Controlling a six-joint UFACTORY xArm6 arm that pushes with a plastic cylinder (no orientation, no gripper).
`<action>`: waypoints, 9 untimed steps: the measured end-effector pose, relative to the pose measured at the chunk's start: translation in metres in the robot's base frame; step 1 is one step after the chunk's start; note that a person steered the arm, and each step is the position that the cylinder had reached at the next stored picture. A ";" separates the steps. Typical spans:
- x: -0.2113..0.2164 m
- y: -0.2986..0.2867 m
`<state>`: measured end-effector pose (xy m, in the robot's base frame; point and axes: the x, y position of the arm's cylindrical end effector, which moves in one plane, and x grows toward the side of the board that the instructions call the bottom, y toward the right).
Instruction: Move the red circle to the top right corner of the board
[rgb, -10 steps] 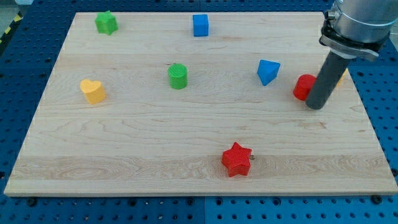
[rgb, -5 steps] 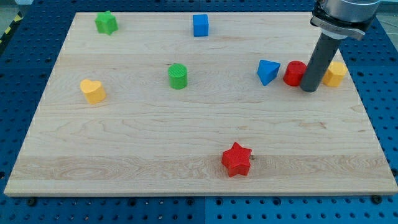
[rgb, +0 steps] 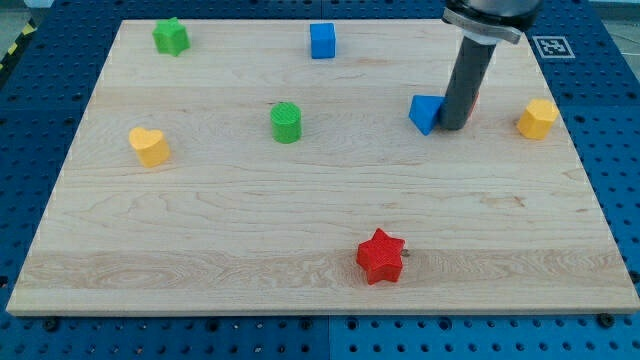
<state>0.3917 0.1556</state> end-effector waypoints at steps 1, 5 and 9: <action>-0.010 0.000; 0.012 0.007; -0.017 0.029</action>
<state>0.3742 0.1847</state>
